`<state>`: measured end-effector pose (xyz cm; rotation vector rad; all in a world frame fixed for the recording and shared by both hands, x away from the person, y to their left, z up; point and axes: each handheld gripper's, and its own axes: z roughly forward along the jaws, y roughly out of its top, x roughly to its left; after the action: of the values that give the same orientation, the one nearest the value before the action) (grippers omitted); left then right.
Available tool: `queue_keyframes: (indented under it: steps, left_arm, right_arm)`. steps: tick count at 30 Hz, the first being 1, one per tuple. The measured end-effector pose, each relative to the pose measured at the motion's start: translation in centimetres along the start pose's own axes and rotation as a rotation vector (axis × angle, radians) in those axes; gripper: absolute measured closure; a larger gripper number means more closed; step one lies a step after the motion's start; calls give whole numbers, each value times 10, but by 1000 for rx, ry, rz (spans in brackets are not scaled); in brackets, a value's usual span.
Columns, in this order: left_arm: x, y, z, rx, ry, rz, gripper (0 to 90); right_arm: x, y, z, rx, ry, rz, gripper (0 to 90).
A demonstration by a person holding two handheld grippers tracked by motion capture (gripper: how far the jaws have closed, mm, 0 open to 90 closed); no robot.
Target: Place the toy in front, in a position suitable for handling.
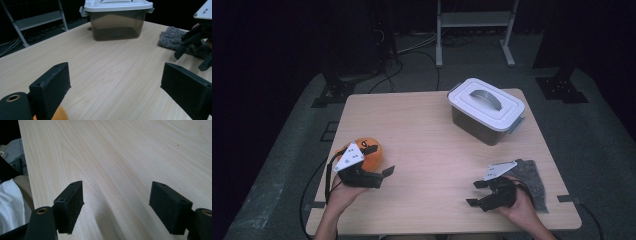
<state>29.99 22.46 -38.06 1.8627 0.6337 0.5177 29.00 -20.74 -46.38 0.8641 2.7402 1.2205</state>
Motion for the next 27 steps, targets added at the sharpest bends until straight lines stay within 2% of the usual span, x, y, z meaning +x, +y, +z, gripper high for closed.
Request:
queue_keyframes:
  steps: [8,10,11,14,20,24,27]
  left_arm:
    - [15,3,-12,-6,38,-10,59]
    - [20,2,-16,-2,50,-16,31]
    - [25,0,-19,3,67,-20,31]
    - [31,-3,-22,8,78,-28,31]
    - [53,-13,-30,18,118,-61,31]
    - [61,-17,-32,22,135,-78,32]
    - [71,-26,-34,31,153,-99,45]
  right_arm:
    - [0,0,0,-2,-4,6,260]
    - [0,0,0,-1,-4,5,260]
    - [0,0,0,-1,-3,1,260]
    - [1,0,0,4,-3,2,260]
    - [1,0,1,6,-2,-3,260]
    - [2,1,1,10,0,-8,260]
    - [2,1,1,10,0,-12,260]
